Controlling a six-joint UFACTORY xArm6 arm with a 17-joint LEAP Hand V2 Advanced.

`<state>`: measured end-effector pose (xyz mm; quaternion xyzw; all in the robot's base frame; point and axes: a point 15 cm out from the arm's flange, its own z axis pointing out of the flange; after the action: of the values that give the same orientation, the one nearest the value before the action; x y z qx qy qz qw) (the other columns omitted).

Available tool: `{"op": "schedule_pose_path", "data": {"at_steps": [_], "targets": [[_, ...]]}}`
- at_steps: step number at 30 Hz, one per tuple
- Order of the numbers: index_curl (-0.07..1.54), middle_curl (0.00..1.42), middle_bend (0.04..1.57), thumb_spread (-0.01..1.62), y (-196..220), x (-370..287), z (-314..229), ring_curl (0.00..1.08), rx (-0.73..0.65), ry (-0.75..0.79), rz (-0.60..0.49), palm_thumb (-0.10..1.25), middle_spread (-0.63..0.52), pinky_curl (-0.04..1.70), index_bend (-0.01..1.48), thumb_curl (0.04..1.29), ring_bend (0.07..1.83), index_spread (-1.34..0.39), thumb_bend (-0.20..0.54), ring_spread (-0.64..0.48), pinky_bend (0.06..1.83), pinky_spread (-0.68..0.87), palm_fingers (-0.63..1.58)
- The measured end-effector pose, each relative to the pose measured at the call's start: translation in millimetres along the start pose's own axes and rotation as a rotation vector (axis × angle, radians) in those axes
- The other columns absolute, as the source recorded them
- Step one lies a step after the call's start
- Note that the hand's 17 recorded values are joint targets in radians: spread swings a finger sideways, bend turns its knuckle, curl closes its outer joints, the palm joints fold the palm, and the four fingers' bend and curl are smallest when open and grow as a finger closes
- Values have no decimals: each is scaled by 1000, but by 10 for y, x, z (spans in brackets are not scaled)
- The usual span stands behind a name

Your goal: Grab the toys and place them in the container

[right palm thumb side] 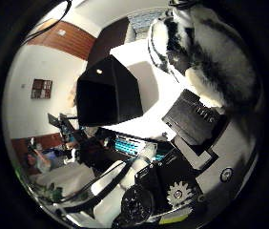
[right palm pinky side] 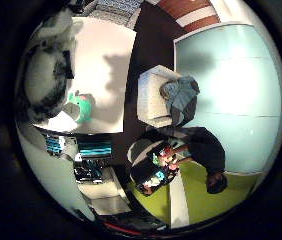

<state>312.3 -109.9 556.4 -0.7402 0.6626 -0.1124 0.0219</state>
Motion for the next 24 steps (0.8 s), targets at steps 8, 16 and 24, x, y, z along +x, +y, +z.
{"op": "schedule_pose_path", "data": {"at_steps": [8,16,24], "targets": [[1058,992,1200,862,-59,-624,-400,793,81,-24,-71,1008,-214,944,871,762,1347,-364,-18,-250,1279,-206,1025],[1061,996,1179,854,-94,-1273,-582,802,134,-75,-141,1005,-216,975,857,766,1323,-365,-19,-254,1241,-213,1043],[1065,1001,1170,838,-152,-1913,-746,811,198,-139,-211,1016,-218,999,842,769,1305,-368,-16,-258,1215,-220,1057]]}}
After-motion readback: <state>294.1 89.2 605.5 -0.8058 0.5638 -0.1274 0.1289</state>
